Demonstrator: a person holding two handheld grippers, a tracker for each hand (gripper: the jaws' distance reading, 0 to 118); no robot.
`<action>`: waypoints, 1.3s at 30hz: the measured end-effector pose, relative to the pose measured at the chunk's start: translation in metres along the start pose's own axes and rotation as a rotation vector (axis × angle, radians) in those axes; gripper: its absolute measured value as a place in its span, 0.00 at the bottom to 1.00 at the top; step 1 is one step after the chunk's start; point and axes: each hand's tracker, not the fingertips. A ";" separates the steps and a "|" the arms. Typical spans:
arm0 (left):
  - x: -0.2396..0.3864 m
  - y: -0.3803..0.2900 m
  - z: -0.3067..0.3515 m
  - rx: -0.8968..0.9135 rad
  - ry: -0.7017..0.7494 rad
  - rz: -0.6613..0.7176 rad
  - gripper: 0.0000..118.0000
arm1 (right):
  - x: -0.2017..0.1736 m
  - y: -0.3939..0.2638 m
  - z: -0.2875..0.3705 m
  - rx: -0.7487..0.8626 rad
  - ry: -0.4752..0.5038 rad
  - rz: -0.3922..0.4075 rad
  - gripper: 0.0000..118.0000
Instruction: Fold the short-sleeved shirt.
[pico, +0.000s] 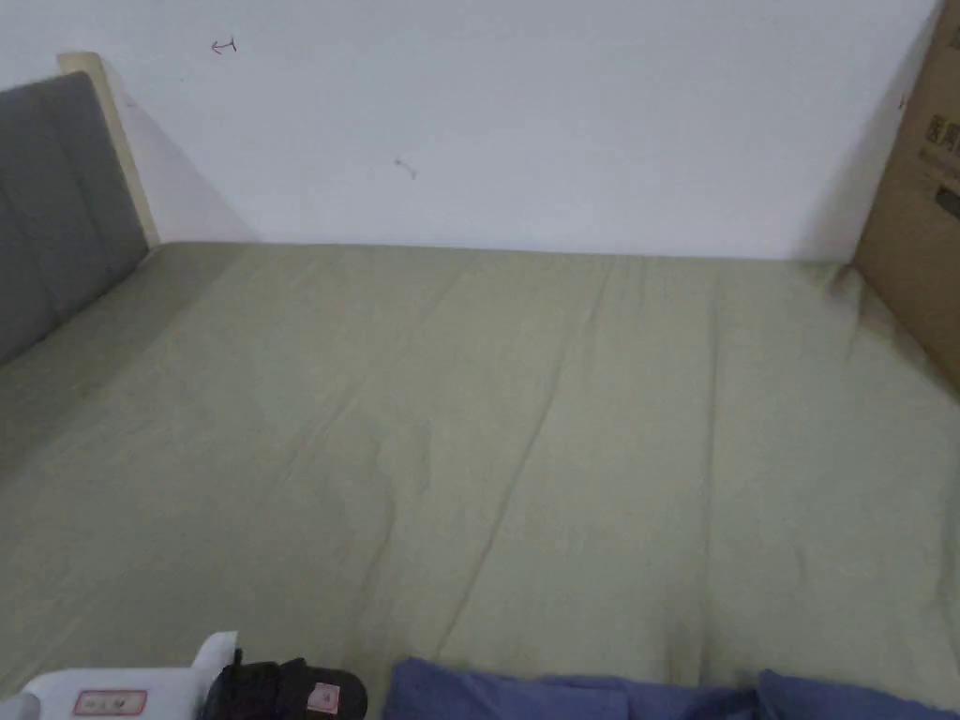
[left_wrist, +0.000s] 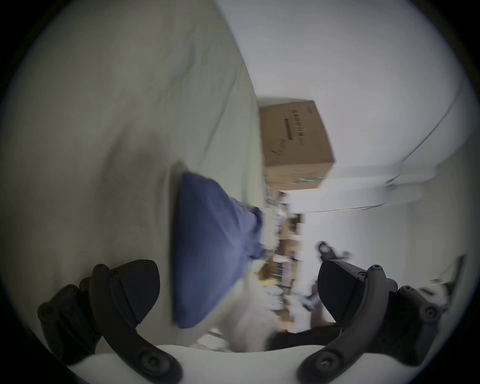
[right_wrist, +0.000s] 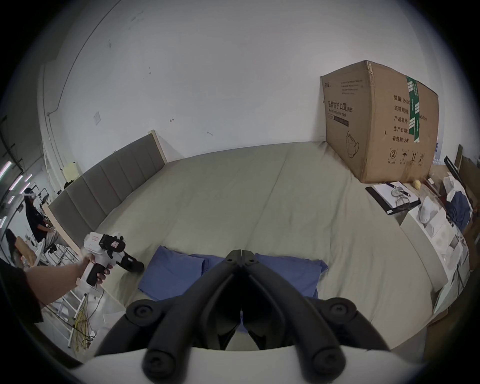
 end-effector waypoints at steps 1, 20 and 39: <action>-0.015 0.002 -0.007 -0.059 -0.119 0.066 1.00 | -0.002 0.002 -0.003 -0.002 -0.005 0.002 0.00; 0.099 -0.036 -0.115 0.077 0.710 -0.377 0.07 | -0.021 -0.011 -0.008 -0.059 0.060 -0.021 0.00; 0.195 -0.081 -0.264 0.047 0.869 -0.406 0.14 | 0.068 -0.046 0.069 0.068 0.057 -0.231 0.00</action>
